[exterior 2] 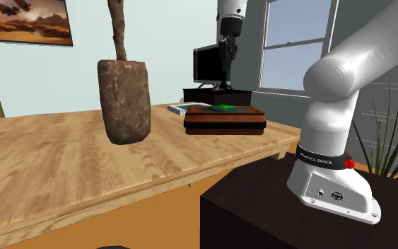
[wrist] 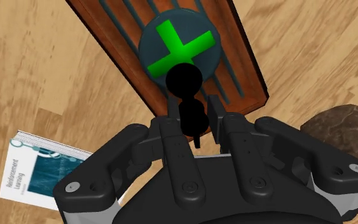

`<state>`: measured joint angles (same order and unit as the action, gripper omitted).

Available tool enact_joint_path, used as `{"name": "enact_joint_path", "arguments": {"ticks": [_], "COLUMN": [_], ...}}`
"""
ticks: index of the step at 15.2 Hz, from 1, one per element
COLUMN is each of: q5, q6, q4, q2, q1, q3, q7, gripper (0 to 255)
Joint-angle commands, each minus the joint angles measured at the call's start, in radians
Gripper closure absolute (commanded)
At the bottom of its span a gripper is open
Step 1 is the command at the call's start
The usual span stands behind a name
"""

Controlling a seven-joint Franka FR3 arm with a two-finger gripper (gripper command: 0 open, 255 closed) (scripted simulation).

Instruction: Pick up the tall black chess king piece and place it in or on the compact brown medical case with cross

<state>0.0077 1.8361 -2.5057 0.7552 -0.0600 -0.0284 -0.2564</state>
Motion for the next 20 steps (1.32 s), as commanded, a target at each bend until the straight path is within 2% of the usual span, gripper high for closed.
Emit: {"name": "enact_joint_path", "arguments": {"ticks": [1, 11, 18, 19, 20], "q5": [0.0, 0.0, 0.0, 0.0, 0.0], "q6": [0.027, 0.17, 0.17, 0.17, 0.17], "q4": [-0.025, -0.155, -0.155, -0.155, -0.155], "q2": [-0.001, -0.014, -0.014, -0.014, -0.014], "q1": [0.0, 0.0, 0.0, 0.0, 0.0], "q3": [0.0, -0.001, -0.001, -0.001, -0.001], "q7": [0.0, -0.003, -0.003, -0.003, -0.003], "gripper": [255, 255, 255, 0, 0]}}
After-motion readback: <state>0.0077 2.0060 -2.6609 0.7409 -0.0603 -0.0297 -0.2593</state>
